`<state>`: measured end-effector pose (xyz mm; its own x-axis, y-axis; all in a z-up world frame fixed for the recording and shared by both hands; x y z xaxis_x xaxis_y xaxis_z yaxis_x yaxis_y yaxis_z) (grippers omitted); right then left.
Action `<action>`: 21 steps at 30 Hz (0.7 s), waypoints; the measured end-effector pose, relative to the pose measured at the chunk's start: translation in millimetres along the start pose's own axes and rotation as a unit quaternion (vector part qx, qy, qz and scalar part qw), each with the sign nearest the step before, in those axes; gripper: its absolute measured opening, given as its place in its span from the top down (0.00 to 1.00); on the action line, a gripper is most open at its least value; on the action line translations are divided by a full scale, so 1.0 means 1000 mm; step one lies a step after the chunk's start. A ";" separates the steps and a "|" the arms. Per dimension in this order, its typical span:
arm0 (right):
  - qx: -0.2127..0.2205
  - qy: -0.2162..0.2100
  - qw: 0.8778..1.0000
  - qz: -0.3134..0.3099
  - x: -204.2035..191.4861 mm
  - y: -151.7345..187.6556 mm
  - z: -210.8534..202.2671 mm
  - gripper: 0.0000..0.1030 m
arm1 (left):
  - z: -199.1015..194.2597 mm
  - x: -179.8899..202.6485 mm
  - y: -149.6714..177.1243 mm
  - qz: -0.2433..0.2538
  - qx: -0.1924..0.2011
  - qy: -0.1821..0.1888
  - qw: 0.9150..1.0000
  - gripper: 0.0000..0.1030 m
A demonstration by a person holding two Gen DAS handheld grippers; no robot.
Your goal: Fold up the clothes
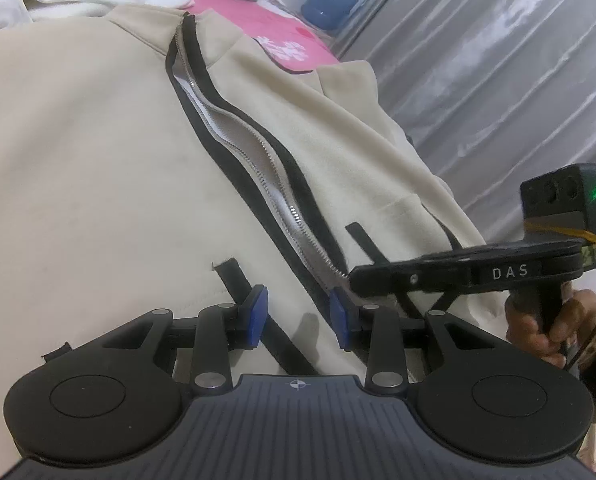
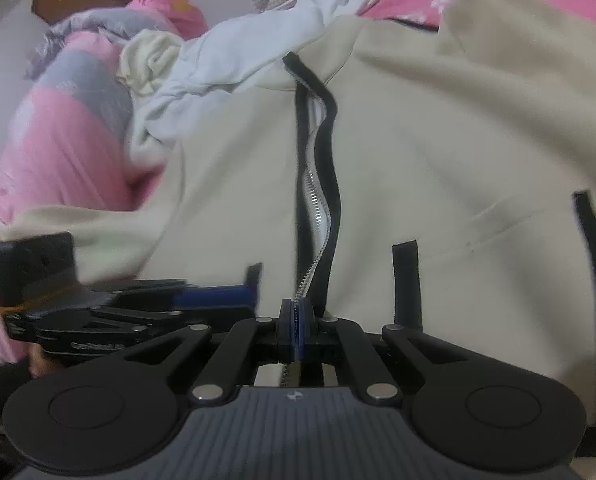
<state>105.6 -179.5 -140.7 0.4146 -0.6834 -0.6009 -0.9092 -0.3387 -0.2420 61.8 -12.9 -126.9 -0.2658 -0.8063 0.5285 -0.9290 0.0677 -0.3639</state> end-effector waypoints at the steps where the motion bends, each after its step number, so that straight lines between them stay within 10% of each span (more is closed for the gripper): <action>1: -0.001 -0.011 1.000 0.004 0.002 0.000 0.003 0.98 | 0.001 0.000 0.000 0.000 0.000 0.001 1.000 0.68; 10: 0.007 -0.048 0.999 0.022 0.007 0.001 -0.007 0.79 | 0.001 -0.001 -0.003 0.000 0.003 0.000 1.000 0.68; 21: 0.043 -0.014 0.998 0.034 0.007 0.036 -0.051 0.79 | 0.005 0.007 -0.016 0.028 0.014 -0.001 1.000 0.68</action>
<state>78.0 -229.0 -114.8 0.3522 -0.6841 -0.6387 -0.9355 -0.2354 -0.2636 76.0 -22.8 -120.6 -0.3172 -0.8030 0.5045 -0.9051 0.0974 -0.4140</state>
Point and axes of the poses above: each gripper's, at about its wrist camera, not at the fingertips, and z roughly the way its jaws point, x to its right, y to its underside, the point moved 6 cm from there along z, roughly the way its jaws point, and after that the axes turned 14 degrees about -x, right-handed, at the moved point
